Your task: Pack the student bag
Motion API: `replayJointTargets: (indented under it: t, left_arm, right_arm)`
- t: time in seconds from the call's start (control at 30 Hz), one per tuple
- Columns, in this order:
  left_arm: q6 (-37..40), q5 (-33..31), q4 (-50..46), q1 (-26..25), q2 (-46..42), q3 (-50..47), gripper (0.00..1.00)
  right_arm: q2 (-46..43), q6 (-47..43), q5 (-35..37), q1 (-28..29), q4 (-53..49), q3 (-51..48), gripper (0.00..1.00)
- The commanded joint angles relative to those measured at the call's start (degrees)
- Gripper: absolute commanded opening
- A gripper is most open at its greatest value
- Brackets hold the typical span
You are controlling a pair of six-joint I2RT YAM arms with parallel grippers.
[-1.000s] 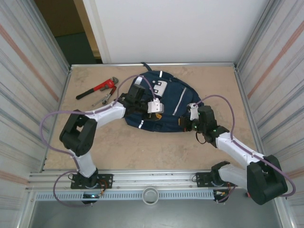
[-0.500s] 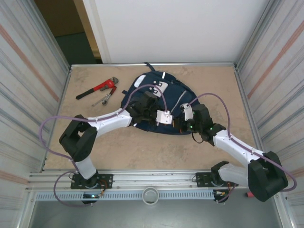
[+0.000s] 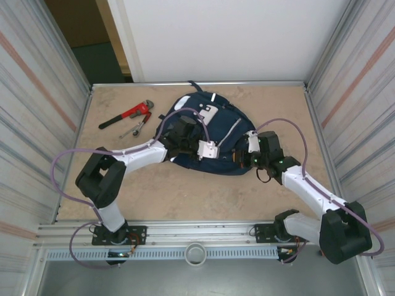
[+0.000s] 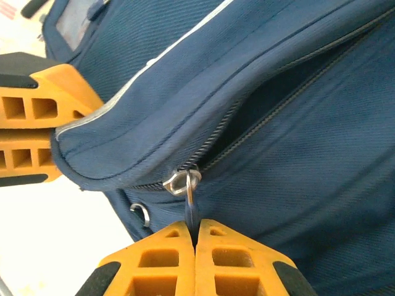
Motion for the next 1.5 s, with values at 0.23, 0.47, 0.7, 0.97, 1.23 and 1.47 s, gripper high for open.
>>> replayJointTargets:
  t: [0.23,0.47,0.7,0.97,1.23,1.47]
  left_arm:
    - [1.2,2.6,-2.3,5.4,-3.6,-2.6,0.14]
    - [-4.2,7.4,0.0,4.8,-8.5,-6.0,0.45]
    - [-1.4,-1.3,-4.0,-2.3,-6.6,-3.3,0.54]
    - [0.8,-7.9,-5.2,-4.7,-0.2,1.7,0.45]
    - [0.8,-7.4,-9.5,-3.7,2.7,5.2,0.19]
    - [-3.2,-2.5,-9.8,-2.4,2.4,6.1,0.03]
  right_arm:
    - [2.4,-3.6,4.4,4.4,-2.0,3.3,0.00]
    - [3.8,-2.4,2.7,5.5,2.3,2.2,0.00]
    - [6.2,-1.0,1.9,6.7,6.1,1.5,0.00]
    - [6.0,-0.9,3.8,7.2,6.6,-0.2,0.00]
    - [8.4,-2.0,2.5,6.0,7.4,-0.3,0.01]
    - [10.3,-3.1,2.0,5.9,8.2,-0.3,0.14]
